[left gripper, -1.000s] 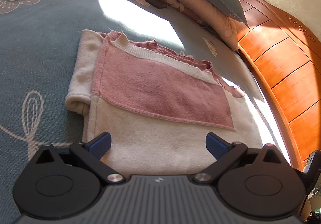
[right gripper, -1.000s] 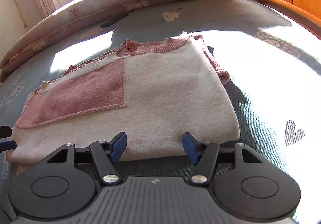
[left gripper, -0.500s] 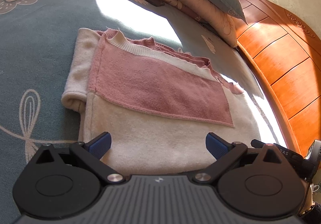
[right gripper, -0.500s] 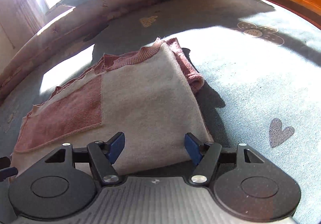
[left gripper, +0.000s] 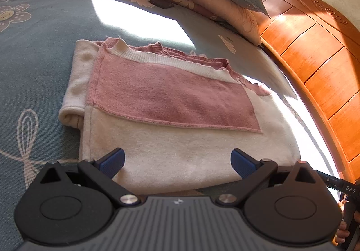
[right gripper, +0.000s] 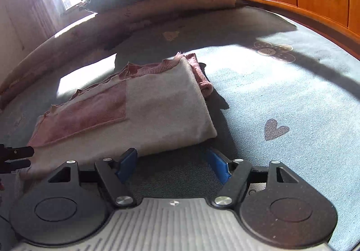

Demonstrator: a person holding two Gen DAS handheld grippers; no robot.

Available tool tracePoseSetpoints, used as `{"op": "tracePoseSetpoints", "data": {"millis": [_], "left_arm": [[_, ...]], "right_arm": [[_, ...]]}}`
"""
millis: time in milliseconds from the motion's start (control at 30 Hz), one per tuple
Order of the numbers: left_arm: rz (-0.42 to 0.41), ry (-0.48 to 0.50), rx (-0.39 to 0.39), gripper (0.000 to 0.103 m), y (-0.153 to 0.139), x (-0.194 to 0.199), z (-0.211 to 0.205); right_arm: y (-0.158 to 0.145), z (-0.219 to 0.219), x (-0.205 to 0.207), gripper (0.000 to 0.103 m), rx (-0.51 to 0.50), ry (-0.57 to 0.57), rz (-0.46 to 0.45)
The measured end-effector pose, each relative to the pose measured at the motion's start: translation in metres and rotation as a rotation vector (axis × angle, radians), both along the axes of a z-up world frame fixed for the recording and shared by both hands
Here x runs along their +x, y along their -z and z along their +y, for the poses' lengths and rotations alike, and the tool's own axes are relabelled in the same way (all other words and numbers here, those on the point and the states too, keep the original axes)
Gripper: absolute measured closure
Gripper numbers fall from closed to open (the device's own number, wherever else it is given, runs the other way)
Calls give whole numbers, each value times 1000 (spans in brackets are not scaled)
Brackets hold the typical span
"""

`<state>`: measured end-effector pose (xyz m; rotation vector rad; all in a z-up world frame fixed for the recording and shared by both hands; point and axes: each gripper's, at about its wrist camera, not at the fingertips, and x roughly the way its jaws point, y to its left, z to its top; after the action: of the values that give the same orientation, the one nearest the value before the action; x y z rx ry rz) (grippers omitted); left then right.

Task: Fold clothes

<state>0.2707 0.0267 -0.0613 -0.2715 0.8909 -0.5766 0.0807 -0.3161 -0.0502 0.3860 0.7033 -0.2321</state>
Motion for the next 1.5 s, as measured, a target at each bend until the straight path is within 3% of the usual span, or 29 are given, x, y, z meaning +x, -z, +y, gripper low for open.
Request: {"op": "tracePoseSetpoints", "data": {"millis": [67, 133, 200, 333, 500, 600, 700, 867, 1000, 1133, 1200, 1333, 1367, 1433, 1500], "left_arm": [[-76, 34, -83, 3, 4, -6, -3], [-99, 68, -134, 3, 12, -9, -9], [-93, 102, -105, 3, 13, -12, -20], [-194, 142, -45, 3, 4, -28, -30], [-298, 54, 9, 3, 6, -43, -22], [-267, -15, -26, 3, 6, -39, -4], [-230, -117, -56, 3, 9, -33, 9], [-170, -225, -49, 3, 14, -12, 2], [-241, -367, 34, 3, 8, -15, -8], [-239, -421, 9, 3, 7, -18, -12], [-246, -443, 16, 3, 1, -20, -17], [-274, -468, 90, 3, -28, -23, -33], [-263, -471, 98, 3, -38, -22, -36], [-224, -417, 129, 3, -56, -15, -45], [-198, -302, 237, 3, -80, -6, -60]], "right_arm": [[-7, 0, -7, 27, -17, -7, -15], [-12, -1, -12, 26, -37, -3, -33], [-14, -2, -11, 24, -63, -2, -54], [-5, -3, 6, 24, -43, -12, -71], [17, 20, 42, 24, -184, -66, -76], [22, 32, 56, 23, -200, -95, -94], [26, 46, 73, 13, -210, -140, -99], [35, 59, 103, 9, -227, -136, -101], [34, 71, 116, 9, -343, -123, -53], [31, 71, 135, 0, -340, -168, 58], [32, 69, 146, 0, -328, -173, 127], [1, 73, 148, 2, -405, -248, 108], [-11, 73, 148, 8, -407, -286, 101], [-31, 64, 147, 19, -351, -351, 93], [-46, 51, 148, 27, -297, -387, 99]]}}
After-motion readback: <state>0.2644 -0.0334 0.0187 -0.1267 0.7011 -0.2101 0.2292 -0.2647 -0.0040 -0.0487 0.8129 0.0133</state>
